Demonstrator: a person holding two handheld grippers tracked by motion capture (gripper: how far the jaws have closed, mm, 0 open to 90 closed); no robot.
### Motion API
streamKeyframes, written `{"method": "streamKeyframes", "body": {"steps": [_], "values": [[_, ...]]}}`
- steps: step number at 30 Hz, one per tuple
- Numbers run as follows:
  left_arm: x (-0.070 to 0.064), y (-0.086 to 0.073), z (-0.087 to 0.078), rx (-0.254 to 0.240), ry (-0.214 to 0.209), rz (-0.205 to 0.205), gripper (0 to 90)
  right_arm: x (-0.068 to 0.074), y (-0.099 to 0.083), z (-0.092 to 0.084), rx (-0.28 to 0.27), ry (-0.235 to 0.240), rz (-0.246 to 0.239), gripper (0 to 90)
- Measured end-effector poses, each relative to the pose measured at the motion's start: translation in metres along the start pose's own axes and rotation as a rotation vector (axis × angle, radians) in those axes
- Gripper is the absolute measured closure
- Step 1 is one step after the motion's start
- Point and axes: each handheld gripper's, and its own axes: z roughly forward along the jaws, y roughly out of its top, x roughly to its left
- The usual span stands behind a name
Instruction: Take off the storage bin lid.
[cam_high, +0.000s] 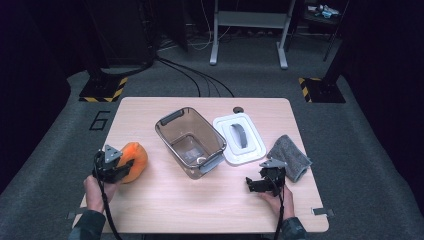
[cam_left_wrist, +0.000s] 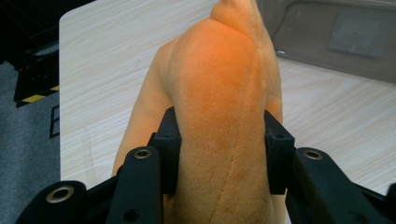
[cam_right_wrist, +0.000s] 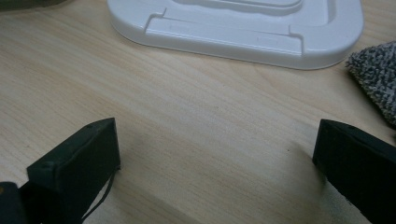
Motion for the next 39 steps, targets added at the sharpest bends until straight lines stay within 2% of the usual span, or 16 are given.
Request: {"method": "streamKeyframes", "body": {"steps": [7, 14, 39], "values": [[0.003, 0.008, -0.008, -0.017, -0.016, -0.002, 60.1, 0.000, 0.000, 0.000, 0.000, 0.000, 0.000, 0.0], [0.003, 0.020, -0.016, -0.041, -0.025, 0.019, 60.0, 0.000, 0.000, 0.000, 0.000, 0.000, 0.001, 0.0], [0.008, 0.062, -0.028, -0.062, -0.044, 0.062, 59.8, 0.000, 0.000, 0.000, -0.001, -0.001, 0.001, 0.0]]}}
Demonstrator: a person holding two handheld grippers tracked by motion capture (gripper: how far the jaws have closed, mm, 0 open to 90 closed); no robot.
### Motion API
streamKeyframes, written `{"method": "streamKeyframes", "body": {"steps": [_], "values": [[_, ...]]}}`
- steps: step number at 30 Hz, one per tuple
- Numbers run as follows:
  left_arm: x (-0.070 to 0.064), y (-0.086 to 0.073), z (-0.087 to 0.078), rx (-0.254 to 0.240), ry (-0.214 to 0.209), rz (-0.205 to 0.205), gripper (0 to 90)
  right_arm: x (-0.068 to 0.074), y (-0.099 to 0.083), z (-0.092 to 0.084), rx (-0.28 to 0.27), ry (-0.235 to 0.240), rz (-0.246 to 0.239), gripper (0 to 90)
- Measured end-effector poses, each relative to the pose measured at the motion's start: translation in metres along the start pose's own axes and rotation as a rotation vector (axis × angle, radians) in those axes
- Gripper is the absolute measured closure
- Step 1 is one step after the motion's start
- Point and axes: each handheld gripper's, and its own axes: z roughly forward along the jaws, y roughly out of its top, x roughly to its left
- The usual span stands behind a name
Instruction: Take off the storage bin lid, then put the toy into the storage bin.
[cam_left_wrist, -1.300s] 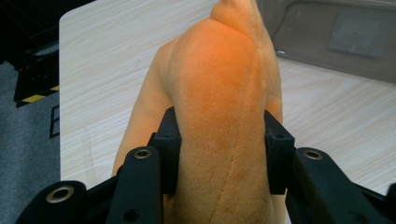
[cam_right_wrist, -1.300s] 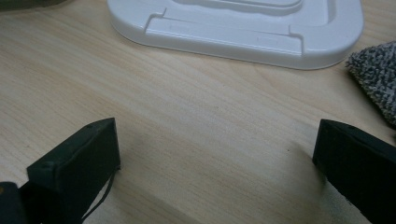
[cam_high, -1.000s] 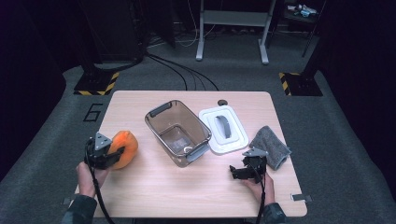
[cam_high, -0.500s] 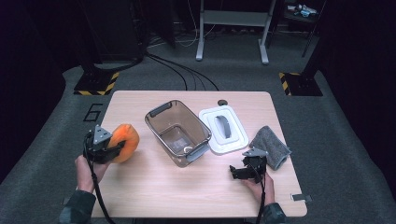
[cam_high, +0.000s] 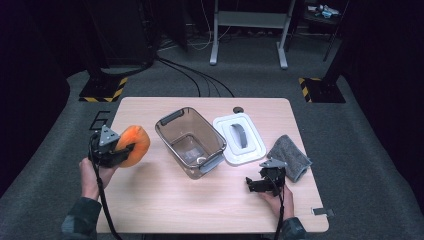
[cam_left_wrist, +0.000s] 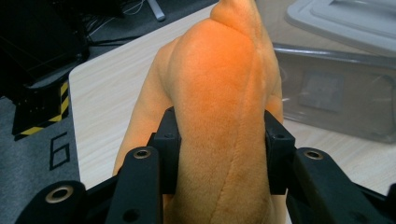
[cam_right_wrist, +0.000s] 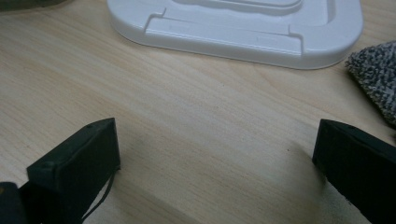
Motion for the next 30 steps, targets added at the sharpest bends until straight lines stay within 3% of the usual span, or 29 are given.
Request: {"method": "streamKeyframes", "body": {"steps": [30], "values": [[-0.007, 0.057, 0.004, -0.049, -0.015, 0.066, 59.7, 0.000, 0.000, 0.000, 0.000, -0.001, 0.000, 0.0]]}}
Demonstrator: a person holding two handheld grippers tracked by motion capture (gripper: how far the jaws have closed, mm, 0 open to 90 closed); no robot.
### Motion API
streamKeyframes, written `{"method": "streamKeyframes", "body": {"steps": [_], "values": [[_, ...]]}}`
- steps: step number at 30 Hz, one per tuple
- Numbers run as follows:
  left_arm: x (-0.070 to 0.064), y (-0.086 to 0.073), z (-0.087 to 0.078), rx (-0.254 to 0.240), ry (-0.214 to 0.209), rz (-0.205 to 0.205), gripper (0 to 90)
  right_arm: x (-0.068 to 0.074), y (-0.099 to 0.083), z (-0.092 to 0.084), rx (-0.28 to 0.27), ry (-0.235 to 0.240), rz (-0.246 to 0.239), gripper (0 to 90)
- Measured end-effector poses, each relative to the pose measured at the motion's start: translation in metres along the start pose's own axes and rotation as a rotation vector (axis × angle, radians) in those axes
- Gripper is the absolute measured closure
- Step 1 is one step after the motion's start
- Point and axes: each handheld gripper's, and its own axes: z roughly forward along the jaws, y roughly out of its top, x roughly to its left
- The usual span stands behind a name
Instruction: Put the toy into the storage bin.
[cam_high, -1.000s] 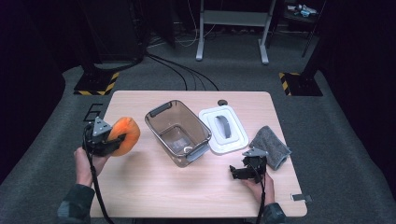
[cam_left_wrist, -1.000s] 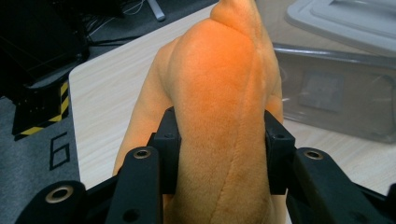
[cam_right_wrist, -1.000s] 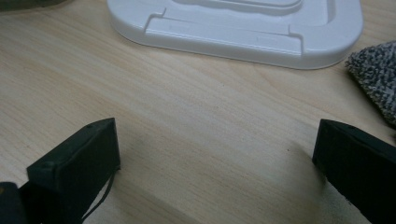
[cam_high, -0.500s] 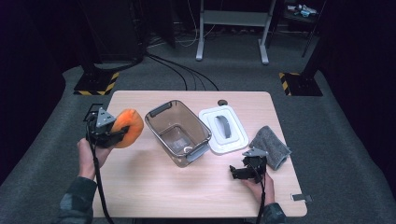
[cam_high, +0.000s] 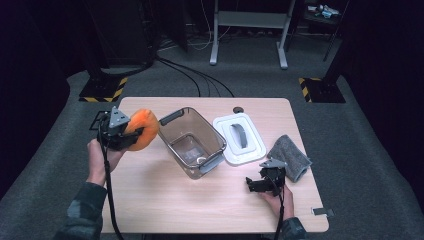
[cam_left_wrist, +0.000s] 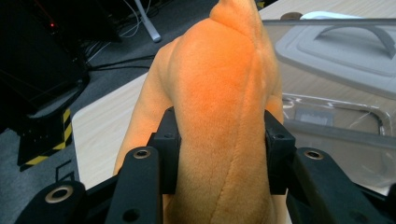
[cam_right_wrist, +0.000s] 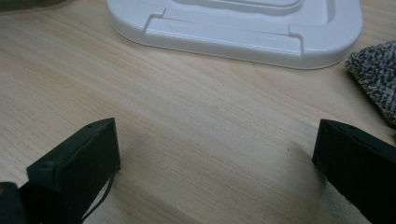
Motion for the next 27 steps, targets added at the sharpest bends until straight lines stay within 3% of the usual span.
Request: {"method": "streamKeyframes", "body": {"steps": [12, 27], "values": [[-0.003, 0.026, 0.005, -0.020, -0.003, 0.031, 59.6, 0.000, 0.000, 0.000, 0.002, 0.000, -0.004, 0.0], [-0.015, 0.053, 0.022, -0.045, -0.044, 0.083, 59.4, -0.001, 0.000, 0.000, -0.001, -0.001, -0.008, 0.0]]}}
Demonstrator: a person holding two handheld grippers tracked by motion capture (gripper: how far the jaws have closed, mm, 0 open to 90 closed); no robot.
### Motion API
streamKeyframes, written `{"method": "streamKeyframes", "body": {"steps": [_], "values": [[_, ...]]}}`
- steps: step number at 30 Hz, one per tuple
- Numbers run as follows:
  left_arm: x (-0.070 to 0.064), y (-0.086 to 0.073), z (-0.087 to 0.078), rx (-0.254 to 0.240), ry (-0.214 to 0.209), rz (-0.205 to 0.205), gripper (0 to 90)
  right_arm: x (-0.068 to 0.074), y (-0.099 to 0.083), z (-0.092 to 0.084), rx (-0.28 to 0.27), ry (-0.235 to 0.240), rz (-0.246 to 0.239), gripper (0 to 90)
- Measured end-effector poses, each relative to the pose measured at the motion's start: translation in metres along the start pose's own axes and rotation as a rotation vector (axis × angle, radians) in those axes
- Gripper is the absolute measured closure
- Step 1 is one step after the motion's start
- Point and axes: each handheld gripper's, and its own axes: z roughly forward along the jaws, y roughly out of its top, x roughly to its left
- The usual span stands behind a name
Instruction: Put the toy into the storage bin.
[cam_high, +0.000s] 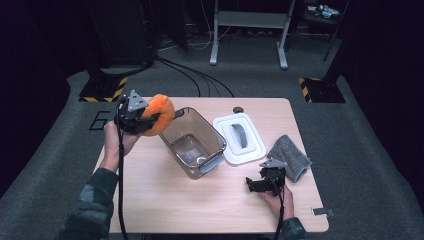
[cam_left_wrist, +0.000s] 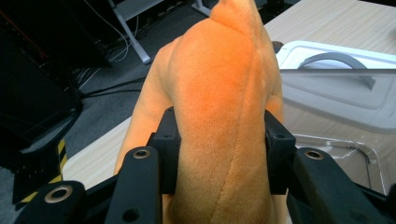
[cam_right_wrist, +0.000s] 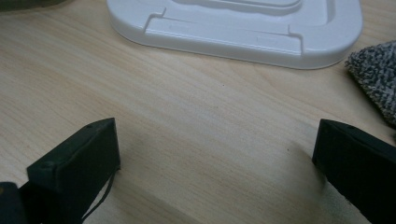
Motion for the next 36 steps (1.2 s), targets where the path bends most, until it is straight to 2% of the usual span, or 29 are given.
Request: {"method": "streamKeyframes", "body": {"steps": [12, 19, 26, 33, 36], "values": [[-0.006, 0.014, 0.012, -0.007, -0.016, 0.015, 59.3, 0.000, 0.000, 0.000, 0.001, 0.000, -0.006, 0.0], [-0.011, 0.020, 0.022, -0.016, -0.035, 0.000, 58.8, 0.000, 0.000, 0.000, 0.001, 0.000, -0.006, 0.0], [-0.014, 0.022, 0.032, -0.005, -0.050, -0.016, 58.7, 0.000, 0.000, 0.000, 0.001, 0.000, -0.005, 0.0], [-0.018, 0.023, 0.044, 0.020, -0.065, -0.001, 58.2, 0.000, 0.000, 0.000, 0.001, -0.001, -0.005, 0.0], [-0.022, 0.023, 0.050, 0.033, -0.081, -0.009, 58.1, 0.000, 0.000, 0.000, 0.001, -0.001, -0.005, 0.0]]}}
